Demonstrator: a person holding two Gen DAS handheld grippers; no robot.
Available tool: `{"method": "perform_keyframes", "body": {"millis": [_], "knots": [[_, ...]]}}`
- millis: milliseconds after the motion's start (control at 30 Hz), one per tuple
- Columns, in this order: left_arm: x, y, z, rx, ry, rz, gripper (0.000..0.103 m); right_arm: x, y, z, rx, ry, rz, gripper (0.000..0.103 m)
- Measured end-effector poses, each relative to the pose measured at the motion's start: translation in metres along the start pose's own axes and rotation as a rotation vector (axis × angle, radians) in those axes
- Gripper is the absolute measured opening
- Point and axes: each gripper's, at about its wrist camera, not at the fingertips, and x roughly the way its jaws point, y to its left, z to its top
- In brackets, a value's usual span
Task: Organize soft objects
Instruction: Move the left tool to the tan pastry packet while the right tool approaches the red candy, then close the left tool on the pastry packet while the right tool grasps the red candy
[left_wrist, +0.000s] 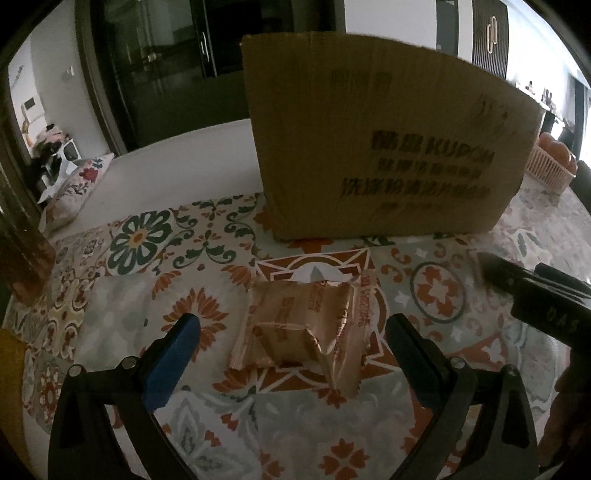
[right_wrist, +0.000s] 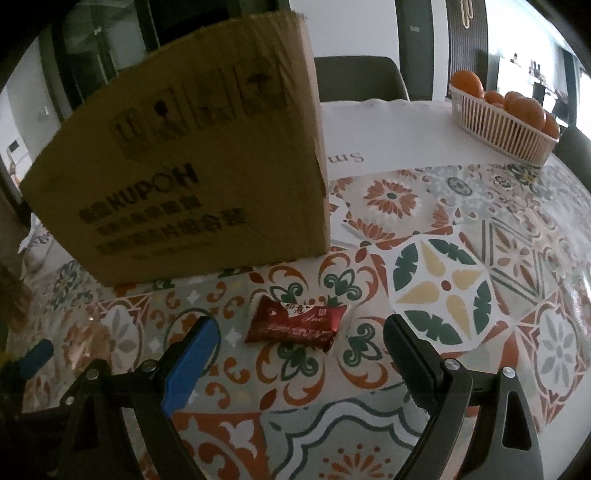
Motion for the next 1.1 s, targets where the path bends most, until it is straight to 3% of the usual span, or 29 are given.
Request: {"method": "perform_keyframes", "body": {"millis": [167, 467, 567, 633, 767, 1100], "knots": [[0.009, 0.001, 0.003, -0.018, 0.010, -0.009, 0.094, 0.007, 0.000, 0.001, 0.000, 0.007, 0.000, 0.093], [0.021, 0.002, 0.003, -0.040, 0.037, -0.013, 0.070, 0.020, 0.005, 0.006, -0.045, -0.006, -0.049, 0.092], [0.022, 0.002, 0.002, -0.040, 0.033, -0.006, 0.068, 0.019, 0.007, 0.003, -0.059, -0.009, -0.069, 0.088], [0.020, 0.001, 0.003, -0.039, 0.022, -0.005, 0.059, 0.018, 0.006, 0.002, -0.052, -0.013, -0.075, 0.083], [0.018, 0.000, 0.004, -0.034, 0.018, -0.005, 0.057, 0.017, 0.003, 0.003, -0.058, -0.018, -0.091, 0.070], [0.010, -0.003, 0.006, -0.030, 0.005, -0.024, 0.049, 0.011, 0.001, 0.001, -0.080, -0.029, -0.063, 0.064]]}}
